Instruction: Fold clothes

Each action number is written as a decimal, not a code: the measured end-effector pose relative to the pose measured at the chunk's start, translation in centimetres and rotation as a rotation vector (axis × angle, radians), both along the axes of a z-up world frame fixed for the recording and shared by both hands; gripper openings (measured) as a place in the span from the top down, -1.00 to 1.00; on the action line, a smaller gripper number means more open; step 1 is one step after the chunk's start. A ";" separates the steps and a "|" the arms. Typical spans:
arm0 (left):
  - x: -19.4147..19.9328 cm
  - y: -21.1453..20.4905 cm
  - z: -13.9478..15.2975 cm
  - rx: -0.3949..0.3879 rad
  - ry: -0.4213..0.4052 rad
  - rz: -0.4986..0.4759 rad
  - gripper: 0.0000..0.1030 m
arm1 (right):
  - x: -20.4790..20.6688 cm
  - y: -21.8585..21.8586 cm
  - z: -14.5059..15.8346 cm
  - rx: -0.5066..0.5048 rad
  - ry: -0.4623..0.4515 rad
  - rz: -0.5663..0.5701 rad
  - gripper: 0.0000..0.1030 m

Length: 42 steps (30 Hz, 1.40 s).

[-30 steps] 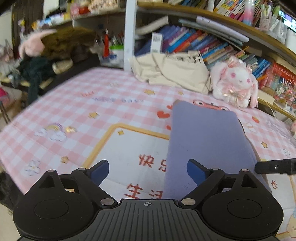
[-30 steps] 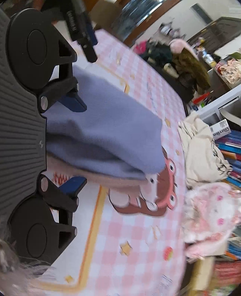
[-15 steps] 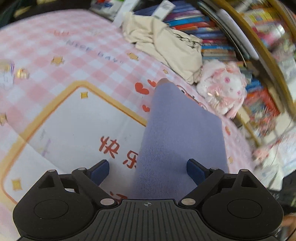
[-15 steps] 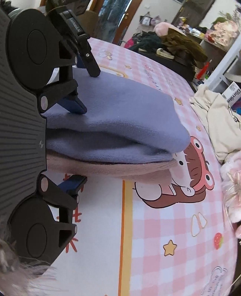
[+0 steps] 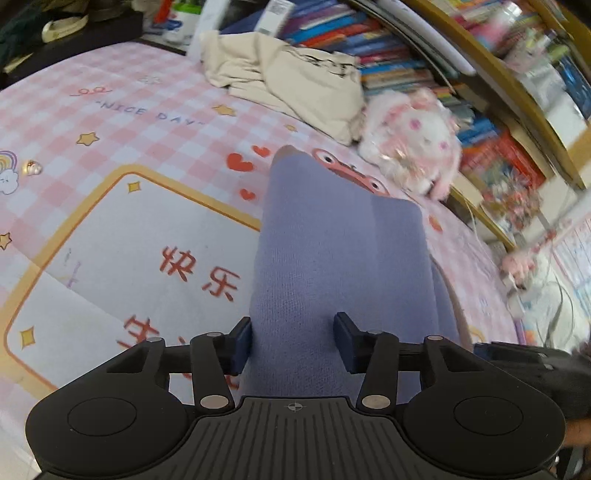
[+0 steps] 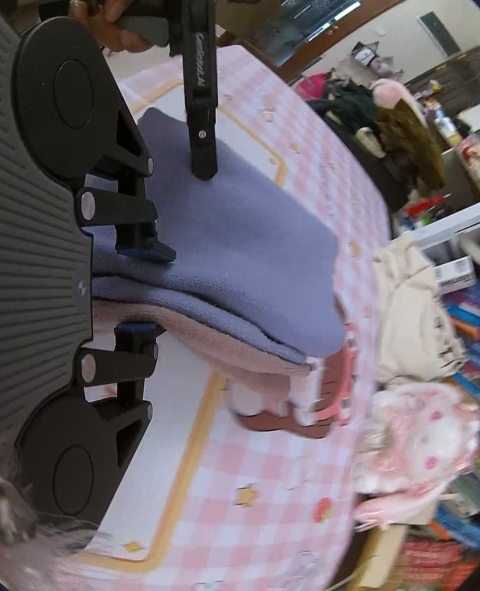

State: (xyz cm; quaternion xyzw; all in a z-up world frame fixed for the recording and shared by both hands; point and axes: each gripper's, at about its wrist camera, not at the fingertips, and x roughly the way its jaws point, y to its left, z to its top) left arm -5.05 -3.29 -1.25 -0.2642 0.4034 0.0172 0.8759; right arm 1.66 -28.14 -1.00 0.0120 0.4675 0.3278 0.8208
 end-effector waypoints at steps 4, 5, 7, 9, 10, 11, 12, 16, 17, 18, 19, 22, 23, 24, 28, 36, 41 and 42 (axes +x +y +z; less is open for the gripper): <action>0.0 1.1 -0.3 -0.054 -0.007 0.030 -0.26 | 1.0 -1.6 -0.9 0.060 0.111 -0.053 0.38; 0.0 1.4 -0.4 -0.068 -0.009 0.037 -0.36 | 1.2 -1.8 -1.0 0.072 0.133 -0.062 0.33; 0.0 1.9 -0.5 -0.095 -0.012 0.052 -0.38 | 1.6 -1.9 -1.3 0.078 0.165 -0.073 0.27; -0.1 2.5 -0.6 -0.122 -0.016 0.067 -0.38 | 1.8 -1.9 -1.6 0.083 0.196 -0.086 0.12; -0.1 2.8 -0.7 -0.135 -0.018 0.074 -0.38 | 1.9 -2.1 -1.8 0.092 0.213 -0.096 0.11; -0.1 3.0 -0.8 -0.149 -0.019 0.082 -0.38 | 2.1 -2.3 -2.1 0.107 0.234 -0.108 0.08; -0.1 3.3 -0.8 -0.162 -0.021 0.089 -0.38 | 2.3 -2.6 -2.3 0.124 0.258 -0.121 0.06; 1.3 2.4 -1.6 -0.142 0.028 0.033 -0.38 | 2.7 -3.1 -2.8 0.170 0.310 -0.152 0.11; 1.5 2.1 -1.8 -0.140 0.032 0.021 -0.39 | 2.6 -2.9 -2.7 0.163 0.301 -0.143 0.17; 1.6 2.0 -2.0 -0.158 0.036 0.031 -0.40 | 2.5 -2.6 -2.5 0.151 0.282 -0.129 0.23; 1.7 1.9 -2.2 -0.175 0.040 0.041 -0.42 | 2.2 -2.2 -2.1 0.132 0.247 -0.107 0.27; 1.7 1.7 -2.4 -0.191 0.043 0.055 -0.30 | 0.5 -0.9 -0.7 0.054 0.075 -0.021 0.35; 1.6 1.4 -2.0 -0.168 0.035 0.044 -0.17 | 0.0 -0.6 -0.3 0.038 0.025 0.001 0.36; 1.6 1.1 -1.7 -0.143 0.037 0.034 -0.14 | -0.4 -0.5 -0.1 0.031 -0.004 0.010 0.37; 1.0 -0.6 -0.1 -0.016 0.031 -0.057 -0.12 | -0.5 -1.1 -0.6 0.024 0.001 0.001 0.37; -0.1 0.2 -1.1 -0.088 0.075 -0.090 -0.58 | 0.7 -3.3 -2.1 0.108 0.177 -0.115 -0.05; 0.4 -0.2 -1.6 -0.107 0.089 -0.087 -0.58 | 1.0 -3.7 -2.6 0.153 0.237 -0.140 -0.06; 0.5 -0.3 -1.6 -0.101 0.088 -0.092 -0.58 | 1.0 -3.6 -2.6 0.153 0.236 -0.134 -0.06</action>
